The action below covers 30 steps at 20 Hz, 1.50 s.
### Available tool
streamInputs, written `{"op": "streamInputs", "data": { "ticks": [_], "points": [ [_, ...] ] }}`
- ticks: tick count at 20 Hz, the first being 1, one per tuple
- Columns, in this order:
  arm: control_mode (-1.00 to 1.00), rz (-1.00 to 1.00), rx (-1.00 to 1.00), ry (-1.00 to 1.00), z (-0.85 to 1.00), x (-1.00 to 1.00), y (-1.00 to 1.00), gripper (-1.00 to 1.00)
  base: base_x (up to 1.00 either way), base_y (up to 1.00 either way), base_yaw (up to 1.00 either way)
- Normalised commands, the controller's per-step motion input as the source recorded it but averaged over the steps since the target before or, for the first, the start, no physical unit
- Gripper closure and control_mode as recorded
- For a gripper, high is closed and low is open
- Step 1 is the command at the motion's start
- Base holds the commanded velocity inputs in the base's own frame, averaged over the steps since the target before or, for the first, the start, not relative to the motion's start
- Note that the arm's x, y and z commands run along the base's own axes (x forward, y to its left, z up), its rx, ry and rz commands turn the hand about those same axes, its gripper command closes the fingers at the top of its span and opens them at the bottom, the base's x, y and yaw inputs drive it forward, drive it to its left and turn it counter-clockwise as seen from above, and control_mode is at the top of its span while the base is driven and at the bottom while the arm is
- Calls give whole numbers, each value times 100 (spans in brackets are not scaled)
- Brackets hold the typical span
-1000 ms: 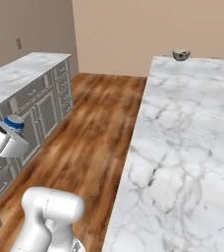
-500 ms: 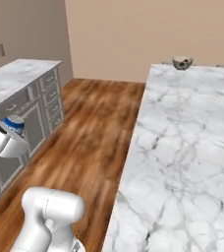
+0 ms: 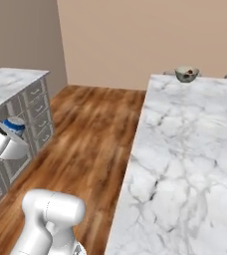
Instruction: Open the fridge, grab two sodas, and place both sodas inside the bowl with ice on the dining counter.
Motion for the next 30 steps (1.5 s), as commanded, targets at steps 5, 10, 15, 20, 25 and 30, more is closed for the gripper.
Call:
{"op": "streamInputs", "data": {
  "ticks": [5,10,15,20,25,30],
  "points": [
    [100,0,0,0,0,0,0,100,100,46,-2],
    [100,0,0,0,0,0,0,100,100,54,-3],
    [100,0,0,0,0,0,0,100,100,31,-4],
    [100,0,0,0,0,0,0,100,100,12,-8],
    [100,0,0,0,0,0,0,100,100,15,-9],
    [100,0,0,0,0,0,0,100,100,15,-8]
  ]
}}
